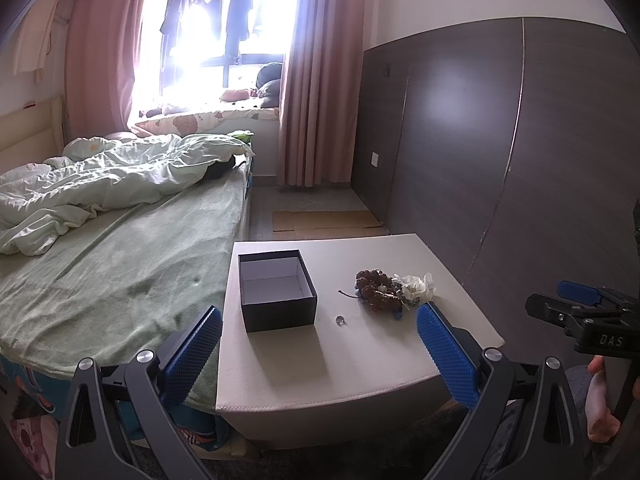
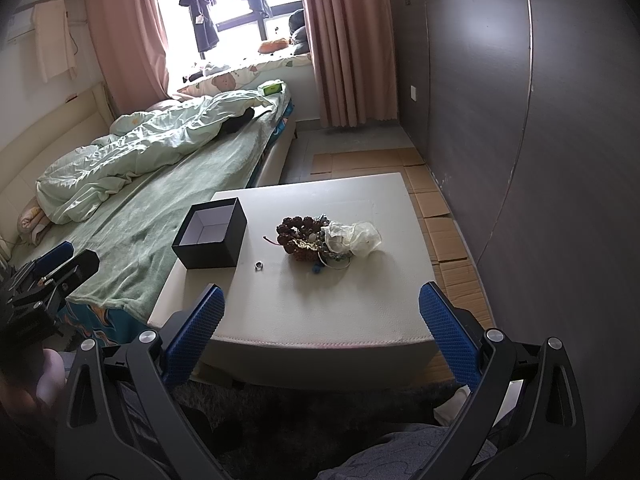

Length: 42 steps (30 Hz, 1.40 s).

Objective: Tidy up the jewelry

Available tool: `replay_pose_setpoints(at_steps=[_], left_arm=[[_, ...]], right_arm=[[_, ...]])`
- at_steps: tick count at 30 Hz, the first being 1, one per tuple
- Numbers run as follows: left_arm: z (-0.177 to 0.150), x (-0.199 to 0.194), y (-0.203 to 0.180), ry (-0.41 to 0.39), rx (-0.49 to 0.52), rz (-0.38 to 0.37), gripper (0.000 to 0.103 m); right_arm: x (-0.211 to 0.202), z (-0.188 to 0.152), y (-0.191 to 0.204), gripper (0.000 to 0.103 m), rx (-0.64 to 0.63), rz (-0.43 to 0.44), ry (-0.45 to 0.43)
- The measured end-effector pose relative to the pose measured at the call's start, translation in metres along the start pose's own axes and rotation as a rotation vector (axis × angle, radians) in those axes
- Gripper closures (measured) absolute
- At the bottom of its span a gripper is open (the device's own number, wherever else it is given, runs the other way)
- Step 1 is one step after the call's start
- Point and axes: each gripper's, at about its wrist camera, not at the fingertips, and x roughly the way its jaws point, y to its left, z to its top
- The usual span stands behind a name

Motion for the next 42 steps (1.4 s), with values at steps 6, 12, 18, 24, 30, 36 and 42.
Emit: replay_pose_setpoints(at_steps=[6, 12, 18, 24, 30, 36, 42], left_arm=[[0.001, 0.000, -0.001, 0.001, 0.000, -0.005, 0.008], [0.003, 0.003, 0.002, 0.002, -0.009, -0.025, 0.008], [0.003, 0.027, 0.009, 0.044, -0.026, -0.042, 0.008], [0.002, 0.060, 0.021, 0.096, -0.065, -0.044, 0.008], [-0.005, 0.101, 0.018, 0.146, -0.030, -0.050, 0.009], [-0.002, 0.139, 0.006, 0.186, 0.023, -0.101, 0.018], [-0.007, 0.182, -0.006, 0.260, 0.024, -0.141, 0.036]], right_arm=[[0.001, 0.006, -0.002, 0.006, -0.004, -0.001, 0.003], [0.006, 0.012, -0.001, 0.006, -0.011, -0.003, 0.011], [0.023, 0.014, 0.000, 0.006, -0.014, -0.023, 0.030], [0.053, 0.017, -0.015, 0.006, 0.034, -0.029, 0.074], [0.077, 0.021, -0.027, 0.006, 0.067, -0.045, 0.091], [0.098, 0.030, -0.047, 0.006, 0.116, -0.059, 0.093], [0.117, 0.038, -0.064, 0.006, 0.182, -0.037, 0.111]])
